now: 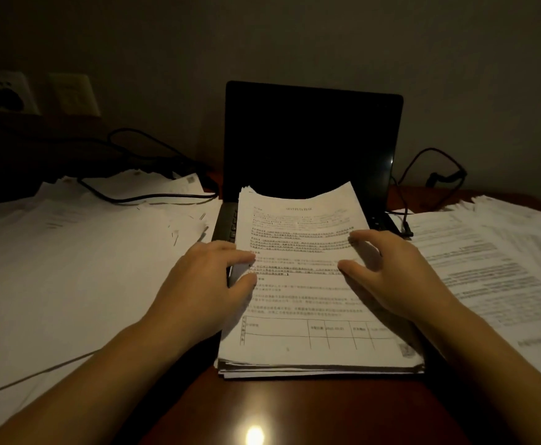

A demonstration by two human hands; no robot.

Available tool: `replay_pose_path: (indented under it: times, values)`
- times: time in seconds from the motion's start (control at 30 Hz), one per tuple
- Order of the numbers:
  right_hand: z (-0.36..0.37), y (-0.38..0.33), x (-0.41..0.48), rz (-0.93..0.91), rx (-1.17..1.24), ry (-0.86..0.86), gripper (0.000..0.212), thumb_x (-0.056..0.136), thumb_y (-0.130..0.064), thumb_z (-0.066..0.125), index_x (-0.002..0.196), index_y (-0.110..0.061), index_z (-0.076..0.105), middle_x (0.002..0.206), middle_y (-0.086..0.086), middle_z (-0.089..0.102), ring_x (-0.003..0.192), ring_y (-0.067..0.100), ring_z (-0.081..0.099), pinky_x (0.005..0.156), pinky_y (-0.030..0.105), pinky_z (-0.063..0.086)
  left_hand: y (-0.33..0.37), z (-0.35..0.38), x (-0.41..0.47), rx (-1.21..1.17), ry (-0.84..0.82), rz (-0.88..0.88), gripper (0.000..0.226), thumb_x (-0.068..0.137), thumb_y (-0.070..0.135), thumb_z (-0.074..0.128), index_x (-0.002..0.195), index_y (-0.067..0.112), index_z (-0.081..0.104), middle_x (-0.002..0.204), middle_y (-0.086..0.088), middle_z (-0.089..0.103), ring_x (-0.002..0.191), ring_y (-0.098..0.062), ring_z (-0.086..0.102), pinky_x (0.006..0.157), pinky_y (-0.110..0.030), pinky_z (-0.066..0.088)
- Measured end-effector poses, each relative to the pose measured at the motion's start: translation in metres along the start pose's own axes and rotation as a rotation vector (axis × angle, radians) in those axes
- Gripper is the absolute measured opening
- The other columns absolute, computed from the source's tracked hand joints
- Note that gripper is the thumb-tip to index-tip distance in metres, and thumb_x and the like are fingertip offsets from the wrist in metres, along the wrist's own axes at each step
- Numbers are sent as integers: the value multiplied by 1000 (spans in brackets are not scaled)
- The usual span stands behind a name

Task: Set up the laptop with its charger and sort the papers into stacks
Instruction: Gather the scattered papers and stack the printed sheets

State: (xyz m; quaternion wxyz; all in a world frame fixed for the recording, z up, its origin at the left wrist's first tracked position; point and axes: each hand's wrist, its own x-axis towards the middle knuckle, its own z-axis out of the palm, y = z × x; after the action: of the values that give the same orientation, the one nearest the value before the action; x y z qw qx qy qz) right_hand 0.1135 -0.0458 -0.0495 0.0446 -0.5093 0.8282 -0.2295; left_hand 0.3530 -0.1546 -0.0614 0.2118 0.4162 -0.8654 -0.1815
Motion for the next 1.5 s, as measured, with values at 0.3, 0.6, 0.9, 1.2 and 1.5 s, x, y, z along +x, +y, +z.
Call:
replay_pose_path:
  times: [0.3,0.6,0.9,1.2,1.5]
  values:
    - [2,-7,-6,44,-275,-77,56,96,-65,31,135,-28,50,133,-5,59,126,27,41,97,43,37,11,-1,-5,77,-89,4,48,98,52,51,144,40,49,145,18,51,134,-11,40,110,-35,34]
    - [8,-8,-7,34,-306,-84,91,79,-82,4,154,-35,23,163,0,20,152,30,4,120,56,11,4,1,-1,105,-98,-12,58,97,62,43,152,43,34,164,13,24,155,-17,1,123,-47,11]
    - [18,-54,-23,-208,-276,-81,71,93,-71,23,152,-33,31,165,-2,15,153,21,-5,124,48,5,-14,-7,1,255,-161,-69,66,96,70,30,156,45,19,169,5,3,155,-22,-11,122,-56,-5]
    - [57,-145,-10,-496,-322,-150,52,99,-57,39,140,-27,50,157,1,34,150,25,15,119,45,23,-67,-59,-24,353,-110,-260,64,98,66,32,156,43,20,169,1,6,155,-26,-7,121,-61,-2]
    - [93,-238,12,-478,-186,-378,42,94,-49,59,131,-29,55,131,2,57,105,18,55,85,31,47,-162,-117,-75,358,-201,-437,73,96,74,19,159,42,0,169,1,-6,155,-25,-7,123,-56,-2]
